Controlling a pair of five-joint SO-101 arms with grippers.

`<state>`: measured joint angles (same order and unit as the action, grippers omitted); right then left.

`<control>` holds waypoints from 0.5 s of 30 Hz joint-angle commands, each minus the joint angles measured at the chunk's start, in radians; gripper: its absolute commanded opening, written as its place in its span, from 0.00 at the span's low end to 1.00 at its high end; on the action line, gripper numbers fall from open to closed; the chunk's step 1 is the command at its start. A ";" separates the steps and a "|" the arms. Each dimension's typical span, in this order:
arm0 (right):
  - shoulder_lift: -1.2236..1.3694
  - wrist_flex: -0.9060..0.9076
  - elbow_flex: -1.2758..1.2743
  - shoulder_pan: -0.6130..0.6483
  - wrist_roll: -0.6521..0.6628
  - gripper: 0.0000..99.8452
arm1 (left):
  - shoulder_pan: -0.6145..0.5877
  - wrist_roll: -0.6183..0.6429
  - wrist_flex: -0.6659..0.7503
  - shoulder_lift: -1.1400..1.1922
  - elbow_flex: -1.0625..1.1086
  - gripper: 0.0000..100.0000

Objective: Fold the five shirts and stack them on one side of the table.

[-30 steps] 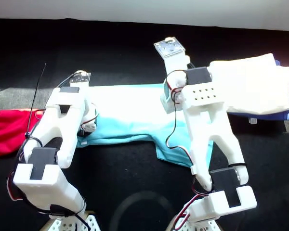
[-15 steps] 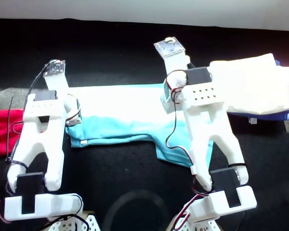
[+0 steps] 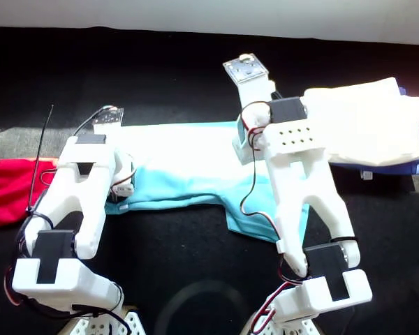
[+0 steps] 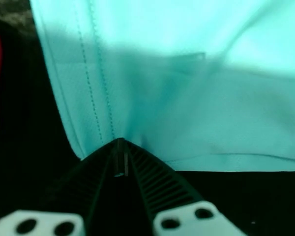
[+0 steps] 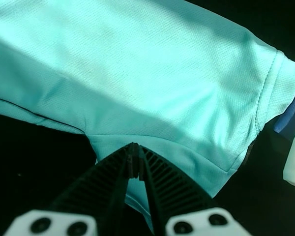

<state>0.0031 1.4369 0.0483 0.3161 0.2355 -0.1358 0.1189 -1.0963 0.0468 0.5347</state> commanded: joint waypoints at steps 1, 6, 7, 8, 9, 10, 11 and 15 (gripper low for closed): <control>-0.051 0.005 0.039 0.005 -0.002 0.01 | 0.016 0.009 -0.046 -0.013 0.004 0.01; -0.061 0.061 0.039 0.019 -0.002 0.01 | 0.016 0.009 -0.107 -0.021 -0.004 0.01; -0.064 0.087 0.044 0.028 -0.002 0.01 | 0.016 0.009 -0.110 -0.035 -0.002 0.01; -0.077 0.104 0.041 0.038 0.000 0.01 | 0.018 0.009 -0.110 -0.058 0.001 0.01; -0.096 0.114 0.035 0.041 0.017 0.01 | 0.018 0.009 -0.118 -0.087 0.002 0.01; -0.116 0.116 0.015 0.048 0.046 0.01 | 0.018 0.009 -0.127 -0.119 0.002 0.01; -0.136 0.116 -0.015 0.054 0.081 0.01 | 0.018 0.005 -0.129 -0.154 0.002 0.01; -0.168 0.097 -0.213 0.059 0.209 0.01 | 0.016 0.002 -0.075 -0.262 0.048 0.01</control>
<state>-0.1120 1.5459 -0.0545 0.3682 0.3690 -0.1297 0.1174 -1.2129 -0.1250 0.5577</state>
